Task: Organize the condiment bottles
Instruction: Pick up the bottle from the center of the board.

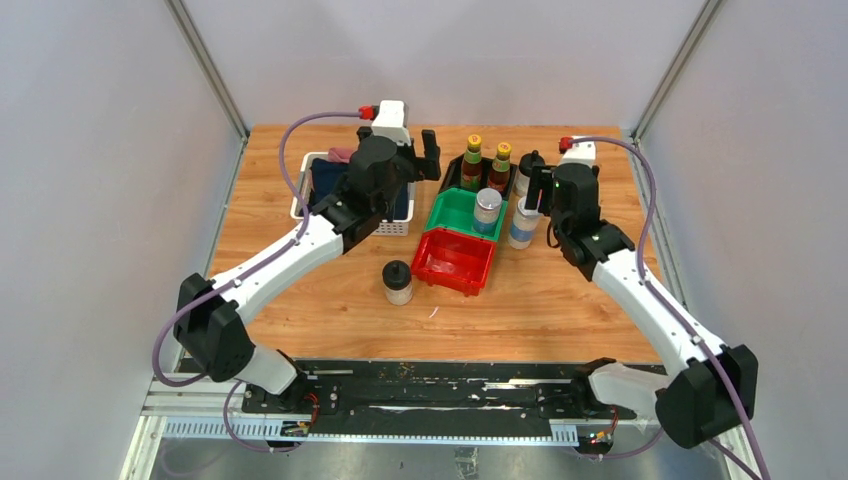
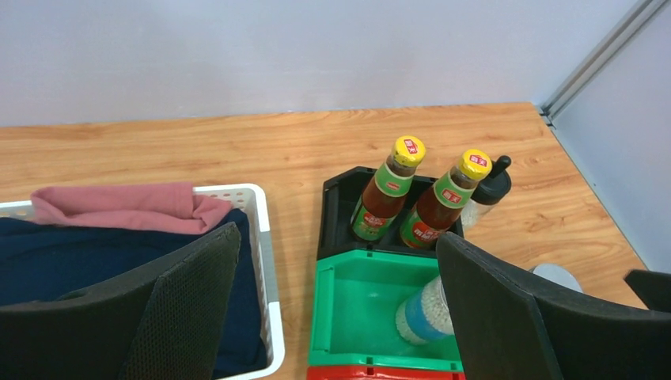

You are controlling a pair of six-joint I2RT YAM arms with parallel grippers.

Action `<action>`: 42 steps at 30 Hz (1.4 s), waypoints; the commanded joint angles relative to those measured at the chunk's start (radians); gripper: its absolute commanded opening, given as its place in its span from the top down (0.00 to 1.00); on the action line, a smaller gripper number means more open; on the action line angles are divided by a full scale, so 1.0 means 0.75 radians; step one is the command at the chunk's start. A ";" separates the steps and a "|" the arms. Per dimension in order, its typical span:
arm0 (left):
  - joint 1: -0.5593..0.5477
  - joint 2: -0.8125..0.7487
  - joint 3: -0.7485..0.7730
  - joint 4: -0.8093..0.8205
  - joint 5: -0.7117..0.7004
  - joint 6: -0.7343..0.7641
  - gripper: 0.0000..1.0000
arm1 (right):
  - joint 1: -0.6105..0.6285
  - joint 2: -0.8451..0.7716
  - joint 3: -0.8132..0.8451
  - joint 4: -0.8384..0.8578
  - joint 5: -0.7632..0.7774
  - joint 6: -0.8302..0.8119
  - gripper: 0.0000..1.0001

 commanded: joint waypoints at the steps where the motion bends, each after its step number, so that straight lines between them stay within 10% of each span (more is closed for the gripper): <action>1: -0.015 -0.053 -0.055 0.065 -0.088 0.022 0.03 | 0.081 -0.134 -0.060 0.061 0.137 -0.017 0.27; 29: -0.051 -0.101 -0.231 0.280 -0.125 0.084 0.03 | 0.345 -0.289 -0.449 0.420 0.295 -0.202 0.32; 42: -0.060 -0.157 -0.213 0.228 -0.112 0.073 0.03 | 0.338 0.095 0.383 -0.530 0.436 0.122 0.26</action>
